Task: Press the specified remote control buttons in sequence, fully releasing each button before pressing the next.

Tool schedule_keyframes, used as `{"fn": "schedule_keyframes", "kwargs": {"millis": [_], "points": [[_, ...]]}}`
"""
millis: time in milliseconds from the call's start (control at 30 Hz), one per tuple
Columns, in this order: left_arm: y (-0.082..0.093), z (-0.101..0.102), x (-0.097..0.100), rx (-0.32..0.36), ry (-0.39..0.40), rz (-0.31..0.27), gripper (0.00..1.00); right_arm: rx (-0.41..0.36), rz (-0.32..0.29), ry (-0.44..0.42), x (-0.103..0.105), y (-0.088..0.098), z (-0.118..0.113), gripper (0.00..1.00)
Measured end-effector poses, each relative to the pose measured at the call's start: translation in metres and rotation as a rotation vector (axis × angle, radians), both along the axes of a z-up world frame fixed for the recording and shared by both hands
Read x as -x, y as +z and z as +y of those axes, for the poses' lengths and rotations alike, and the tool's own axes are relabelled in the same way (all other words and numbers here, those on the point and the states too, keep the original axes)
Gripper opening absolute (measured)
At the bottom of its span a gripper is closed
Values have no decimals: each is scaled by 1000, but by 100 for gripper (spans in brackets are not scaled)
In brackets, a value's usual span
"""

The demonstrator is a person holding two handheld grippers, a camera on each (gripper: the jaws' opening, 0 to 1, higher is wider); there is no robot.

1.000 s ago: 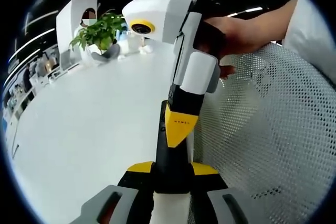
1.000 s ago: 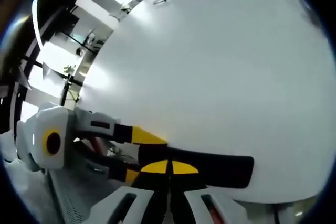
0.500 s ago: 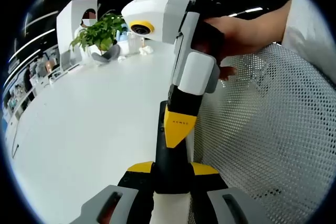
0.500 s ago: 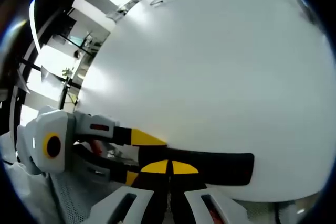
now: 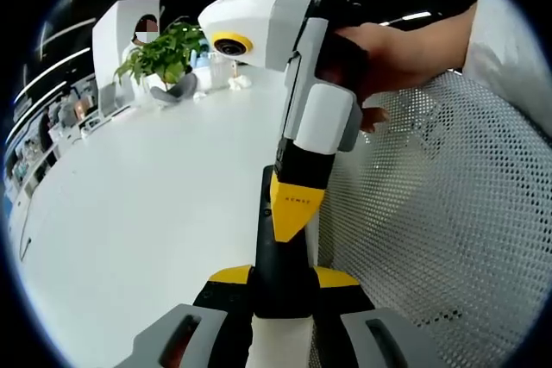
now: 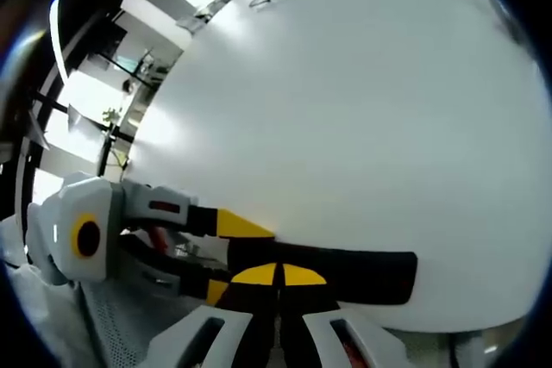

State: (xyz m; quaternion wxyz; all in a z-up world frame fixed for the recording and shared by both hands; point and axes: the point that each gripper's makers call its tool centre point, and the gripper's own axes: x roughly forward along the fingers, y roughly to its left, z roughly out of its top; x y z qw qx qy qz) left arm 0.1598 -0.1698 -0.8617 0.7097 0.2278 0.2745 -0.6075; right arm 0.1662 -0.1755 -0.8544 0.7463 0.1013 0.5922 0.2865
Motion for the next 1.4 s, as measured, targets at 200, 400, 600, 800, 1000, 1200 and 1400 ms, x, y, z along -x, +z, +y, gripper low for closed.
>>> {"fn": "schedule_keyframes", "kwargs": {"millis": [200,400,600,800,1000,1200,1400], "points": [[-1,0,0,-5,1,2,25,-2,2,-19,-2,-1,-1,0],[-1,-1,-1,-12,6,2,25,-3,2,-18,-3,1,-2,0],[-1,-1,-1,-20,13,6,25,-156,-116,-209,-34,32,-12,0],[-1,-2,-2,-33,35,15,25,-86,-356,-339,-60,62,-47,0],[-2,-2,-2,-41,49,9,25,8,-616,-413,-75,101,-78,0],[-1,-3,-3,-55,51,11,25,77,-811,-514,-77,138,-121,17],[-2,-4,-3,-78,66,13,25,165,-875,-541,-67,152,-153,35]]}}
